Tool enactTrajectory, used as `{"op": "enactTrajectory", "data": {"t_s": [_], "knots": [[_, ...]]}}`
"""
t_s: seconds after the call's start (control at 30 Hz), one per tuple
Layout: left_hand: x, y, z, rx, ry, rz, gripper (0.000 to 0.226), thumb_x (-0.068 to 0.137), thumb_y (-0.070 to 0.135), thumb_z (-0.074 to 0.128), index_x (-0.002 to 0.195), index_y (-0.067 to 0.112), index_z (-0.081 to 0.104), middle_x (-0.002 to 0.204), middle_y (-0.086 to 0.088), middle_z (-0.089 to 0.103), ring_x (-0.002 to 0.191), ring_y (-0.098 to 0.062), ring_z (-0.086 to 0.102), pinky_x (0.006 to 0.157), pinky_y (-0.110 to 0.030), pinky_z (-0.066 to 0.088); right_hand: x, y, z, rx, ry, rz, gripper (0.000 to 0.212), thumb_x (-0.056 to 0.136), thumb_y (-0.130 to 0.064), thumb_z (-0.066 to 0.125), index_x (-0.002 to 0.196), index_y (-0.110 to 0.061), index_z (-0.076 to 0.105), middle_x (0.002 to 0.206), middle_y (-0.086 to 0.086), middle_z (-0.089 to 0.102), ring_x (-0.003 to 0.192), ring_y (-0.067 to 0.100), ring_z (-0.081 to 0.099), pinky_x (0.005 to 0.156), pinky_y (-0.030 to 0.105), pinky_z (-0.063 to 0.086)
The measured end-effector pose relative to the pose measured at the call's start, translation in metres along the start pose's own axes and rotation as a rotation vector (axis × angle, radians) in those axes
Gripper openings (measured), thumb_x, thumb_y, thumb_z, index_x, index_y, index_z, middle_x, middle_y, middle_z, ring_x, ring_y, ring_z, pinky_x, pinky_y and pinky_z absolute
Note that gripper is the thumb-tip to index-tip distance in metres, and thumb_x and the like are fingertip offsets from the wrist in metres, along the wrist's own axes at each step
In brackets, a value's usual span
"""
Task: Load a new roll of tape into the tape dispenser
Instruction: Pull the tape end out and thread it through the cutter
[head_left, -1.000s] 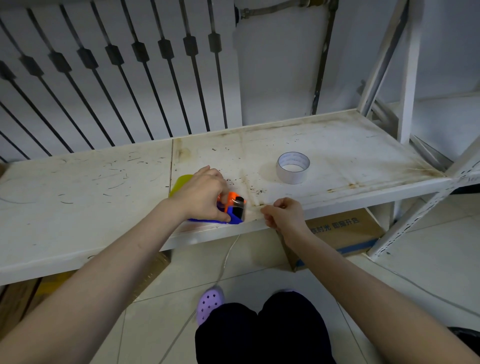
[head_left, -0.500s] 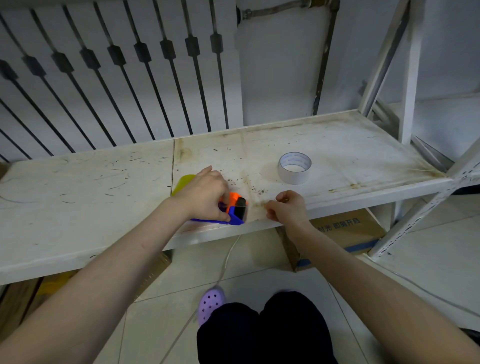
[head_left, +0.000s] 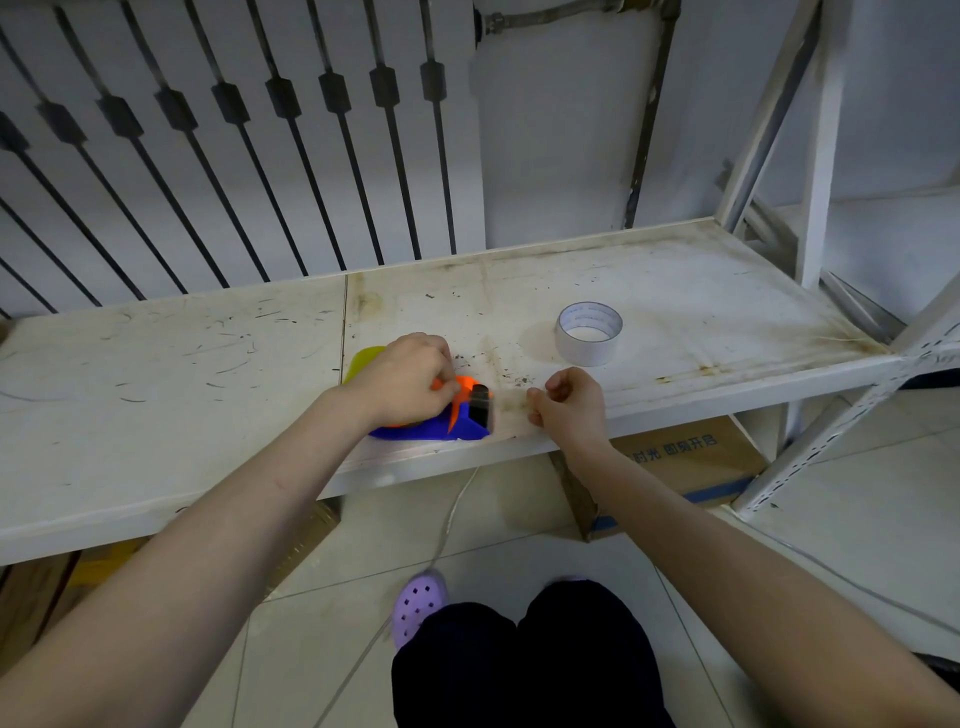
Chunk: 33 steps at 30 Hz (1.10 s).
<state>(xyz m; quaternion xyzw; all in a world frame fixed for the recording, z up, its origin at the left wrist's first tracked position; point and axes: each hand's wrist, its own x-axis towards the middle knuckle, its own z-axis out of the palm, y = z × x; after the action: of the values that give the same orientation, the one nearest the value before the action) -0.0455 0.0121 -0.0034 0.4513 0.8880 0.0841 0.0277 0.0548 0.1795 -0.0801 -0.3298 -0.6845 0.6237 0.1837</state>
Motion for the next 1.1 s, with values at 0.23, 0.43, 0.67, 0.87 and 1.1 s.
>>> {"op": "enactTrajectory", "data": {"t_s": [0.23,0.43,0.67,0.87,1.1], "knots": [[0.003,0.007,-0.002,0.052,-0.014,-0.035,0.018,0.083,0.029,0.064,0.092,0.019,0.075,0.105,-0.003,0.060,0.106,-0.023,0.049,0.091,-0.031,0.040,0.009,-0.005,0.001,-0.073,-0.003,0.057,0.014,0.084,-0.008,0.063,0.086,-0.012,0.050,0.078,0.001,0.055,0.050,0.011,0.059,0.049,0.016,0.049],[0.007,0.014,0.000,0.166,-0.030,-0.085,0.018,0.081,0.028,0.065,0.093,0.018,0.073,0.103,-0.004,0.060,0.105,-0.024,0.049,0.085,-0.035,0.044,0.016,-0.013,0.005,-0.116,-0.015,0.038,0.018,0.080,0.000,0.058,0.081,-0.016,0.049,0.079,0.003,0.053,0.059,0.018,0.057,0.042,0.016,0.050],[0.015,0.023,0.004,0.279,-0.045,-0.138,0.023,0.077,0.025,0.065,0.097,0.015,0.069,0.104,-0.007,0.059,0.103,-0.027,0.051,0.077,-0.036,0.044,0.023,-0.012,0.013,-0.192,-0.007,0.053,0.024,0.080,0.004,0.049,0.078,-0.019,0.048,0.076,0.000,0.052,0.054,0.016,0.057,0.057,0.029,0.055],[0.015,0.026,0.010,0.346,-0.007,-0.137,0.020,0.076,0.017,0.060,0.094,0.015,0.069,0.101,-0.008,0.059,0.100,-0.026,0.051,0.072,-0.032,0.035,0.022,-0.012,0.016,-0.192,0.016,0.039,0.025,0.080,0.004,0.050,0.076,-0.020,0.048,0.075,0.000,0.052,0.056,0.016,0.057,0.061,0.034,0.059],[0.015,0.023,0.005,0.322,-0.063,-0.142,0.022,0.077,0.027,0.063,0.097,0.019,0.068,0.100,-0.004,0.059,0.100,-0.025,0.051,0.083,-0.036,0.038,0.013,-0.009,0.004,-0.165,-0.025,0.019,0.020,0.081,0.002,0.053,0.080,-0.018,0.050,0.077,0.000,0.053,0.056,0.014,0.058,0.053,0.023,0.055]]}}
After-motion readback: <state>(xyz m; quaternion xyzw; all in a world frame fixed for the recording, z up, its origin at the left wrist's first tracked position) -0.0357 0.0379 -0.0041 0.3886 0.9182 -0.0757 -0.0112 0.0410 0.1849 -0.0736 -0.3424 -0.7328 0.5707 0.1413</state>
